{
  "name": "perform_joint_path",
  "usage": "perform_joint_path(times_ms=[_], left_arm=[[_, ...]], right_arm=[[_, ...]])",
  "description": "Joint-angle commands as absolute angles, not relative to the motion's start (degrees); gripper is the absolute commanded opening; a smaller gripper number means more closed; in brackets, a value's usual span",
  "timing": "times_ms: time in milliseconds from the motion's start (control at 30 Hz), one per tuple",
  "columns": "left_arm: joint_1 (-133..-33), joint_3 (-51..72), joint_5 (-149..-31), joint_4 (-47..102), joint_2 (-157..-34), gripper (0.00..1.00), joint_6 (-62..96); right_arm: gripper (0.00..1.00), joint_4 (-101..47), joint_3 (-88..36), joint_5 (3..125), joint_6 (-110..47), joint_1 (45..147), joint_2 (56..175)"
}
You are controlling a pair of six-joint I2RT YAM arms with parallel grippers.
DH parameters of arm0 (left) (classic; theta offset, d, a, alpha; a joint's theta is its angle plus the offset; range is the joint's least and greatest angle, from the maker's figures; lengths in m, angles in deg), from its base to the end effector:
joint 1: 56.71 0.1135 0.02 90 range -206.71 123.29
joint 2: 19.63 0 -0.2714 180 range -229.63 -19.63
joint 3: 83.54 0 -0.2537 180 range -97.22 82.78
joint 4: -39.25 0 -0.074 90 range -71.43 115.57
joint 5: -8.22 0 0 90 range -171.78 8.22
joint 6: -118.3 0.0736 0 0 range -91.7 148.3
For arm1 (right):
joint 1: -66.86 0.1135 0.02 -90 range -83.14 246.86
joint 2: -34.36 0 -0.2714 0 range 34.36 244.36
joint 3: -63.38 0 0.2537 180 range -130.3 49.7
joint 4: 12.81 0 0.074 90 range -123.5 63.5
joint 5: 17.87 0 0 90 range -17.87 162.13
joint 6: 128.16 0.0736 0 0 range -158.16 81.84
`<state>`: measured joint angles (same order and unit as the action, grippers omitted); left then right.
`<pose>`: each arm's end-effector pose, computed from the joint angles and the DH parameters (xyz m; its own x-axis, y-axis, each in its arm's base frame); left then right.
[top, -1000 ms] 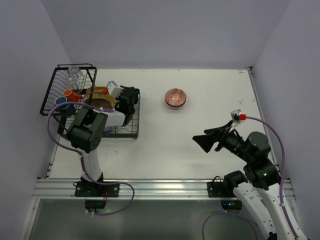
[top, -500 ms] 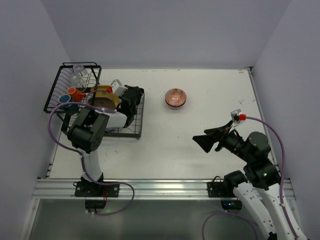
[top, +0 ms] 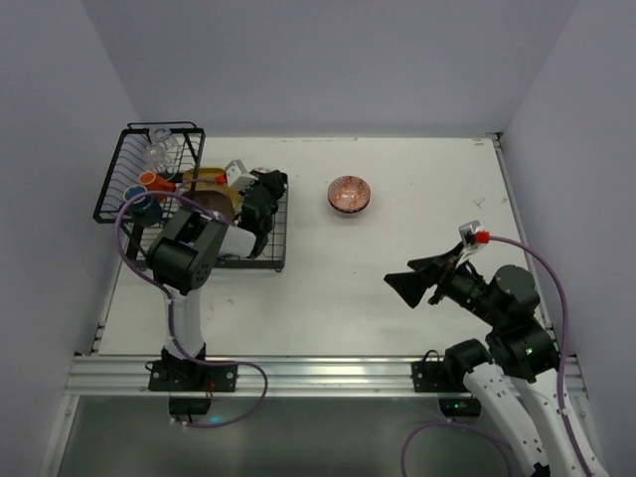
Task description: Unload the mixed dishes from the dish rack
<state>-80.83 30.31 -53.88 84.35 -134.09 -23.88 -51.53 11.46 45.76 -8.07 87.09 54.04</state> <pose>0.4156 -0.1483 0.1633 0.0202 -0.7740 -0.6329 -0.0804 0.6297 -0.7726 0.0995 0.0715 0.3244 -0.4546 0.3112 -0.8346 -0.5733 0.6149 0.5415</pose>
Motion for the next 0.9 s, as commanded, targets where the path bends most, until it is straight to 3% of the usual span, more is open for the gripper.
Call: perform_joint_path(times_ms=[0,367,600,700,867], left_arm=[[-80.53,28.29,-58.22,109.93,-134.06,0.00,-22.33],[-80.35,26.70,-64.63,114.42,-135.39,0.00,-16.44],[-83.15,23.90,-78.85,107.68,-127.42,0.00,-1.80],[-86.84,20.31,-80.56,92.68,-119.61,0.00,9.26],[-98.77,10.82,-75.28,52.09,-110.70,0.00,26.09]], right_arm=[[0.99,-51.81,9.62,46.73,-9.42,86.99,53.52],[0.99,-51.81,9.62,46.65,-9.59,87.07,54.22],[0.99,-51.81,8.57,49.28,-8.36,86.99,53.87],[0.99,-52.33,7.25,53.40,-7.66,86.99,53.61],[0.99,-55.06,4.44,64.81,-6.87,86.99,55.19]])
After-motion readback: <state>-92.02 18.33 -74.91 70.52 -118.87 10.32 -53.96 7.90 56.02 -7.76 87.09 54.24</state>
